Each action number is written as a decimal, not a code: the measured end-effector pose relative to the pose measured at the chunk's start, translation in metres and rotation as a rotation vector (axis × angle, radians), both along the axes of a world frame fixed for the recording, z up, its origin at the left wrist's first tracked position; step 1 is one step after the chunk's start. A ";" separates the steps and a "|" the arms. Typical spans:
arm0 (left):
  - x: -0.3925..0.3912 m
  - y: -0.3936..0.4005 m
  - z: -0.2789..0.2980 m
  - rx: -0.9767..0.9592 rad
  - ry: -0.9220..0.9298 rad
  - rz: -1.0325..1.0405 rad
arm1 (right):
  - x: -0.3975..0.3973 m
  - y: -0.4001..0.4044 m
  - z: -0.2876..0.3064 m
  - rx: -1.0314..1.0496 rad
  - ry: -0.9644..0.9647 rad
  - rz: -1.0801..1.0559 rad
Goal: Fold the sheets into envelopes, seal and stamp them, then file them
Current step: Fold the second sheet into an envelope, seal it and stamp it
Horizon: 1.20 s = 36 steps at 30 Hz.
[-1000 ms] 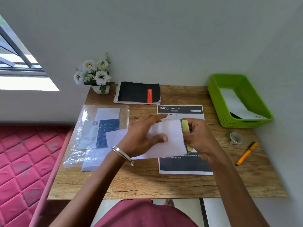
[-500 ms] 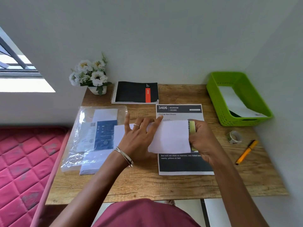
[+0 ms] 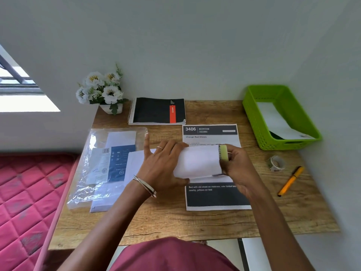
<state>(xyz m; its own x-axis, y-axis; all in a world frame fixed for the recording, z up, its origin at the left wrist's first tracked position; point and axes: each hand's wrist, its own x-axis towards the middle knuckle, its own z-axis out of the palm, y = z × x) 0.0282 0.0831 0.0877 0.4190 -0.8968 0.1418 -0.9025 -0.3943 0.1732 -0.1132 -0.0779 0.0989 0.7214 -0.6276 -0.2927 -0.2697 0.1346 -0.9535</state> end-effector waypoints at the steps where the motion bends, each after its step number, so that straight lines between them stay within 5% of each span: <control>1: 0.002 0.001 -0.002 0.012 -0.003 0.018 | -0.003 -0.005 -0.002 0.031 0.000 -0.035; 6: 0.015 0.009 -0.013 0.065 0.000 0.107 | -0.030 -0.039 -0.037 -0.310 0.240 -0.328; 13: 0.016 0.012 -0.026 0.056 0.014 0.133 | -0.028 -0.035 -0.076 -0.624 0.703 -0.154; 17: 0.015 0.011 -0.030 0.056 0.010 0.142 | -0.020 -0.031 -0.074 -0.600 0.819 -0.183; 24: 0.013 0.011 -0.032 0.047 0.018 0.168 | -0.019 -0.051 -0.087 -0.463 0.698 -0.240; 36: 0.011 0.011 -0.038 0.096 0.076 0.217 | -0.061 -0.041 -0.032 -0.141 -0.168 -0.424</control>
